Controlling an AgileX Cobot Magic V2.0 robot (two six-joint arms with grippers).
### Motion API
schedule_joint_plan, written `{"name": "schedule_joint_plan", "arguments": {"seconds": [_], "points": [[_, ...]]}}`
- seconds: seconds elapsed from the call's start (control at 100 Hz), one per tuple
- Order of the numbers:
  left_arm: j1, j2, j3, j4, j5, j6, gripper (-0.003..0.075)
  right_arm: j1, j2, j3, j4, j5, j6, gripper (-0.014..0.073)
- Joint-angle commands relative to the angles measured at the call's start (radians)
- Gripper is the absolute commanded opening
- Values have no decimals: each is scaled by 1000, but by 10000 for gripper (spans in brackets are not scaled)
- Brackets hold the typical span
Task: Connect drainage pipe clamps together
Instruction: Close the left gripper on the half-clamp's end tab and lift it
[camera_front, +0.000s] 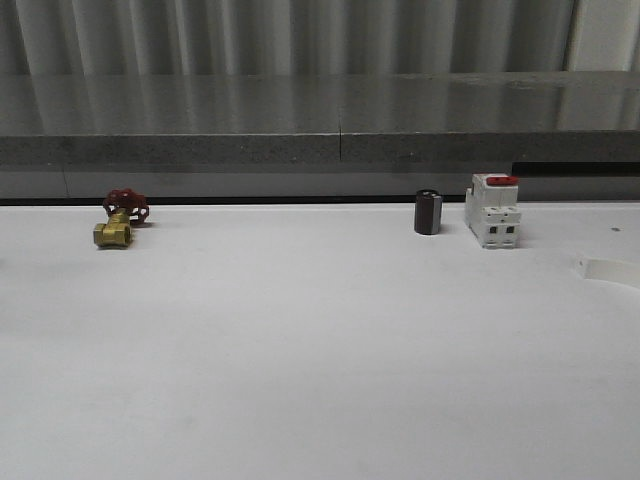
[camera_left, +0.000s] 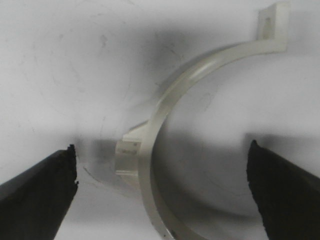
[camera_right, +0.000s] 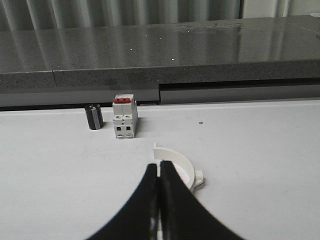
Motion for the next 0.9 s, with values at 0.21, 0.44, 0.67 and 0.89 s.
{"name": "schedule_joint_plan", "arguments": {"seconds": [0.21, 0.44, 0.67, 0.89], "points": [[0, -51, -28, 0, -27, 1, 489, 1, -20, -16, -6, -77, -9, -117], [0, -51, -28, -2, 0, 1, 111, 1, -20, -16, -6, -77, -9, -117], [-8, -99, -28, -102, 52, 1, 38, 1, -20, -16, -6, -77, -9, -117], [-135, -203, -28, -108, 111, -102, 38, 1, -20, -16, -6, -77, -9, -117]]}}
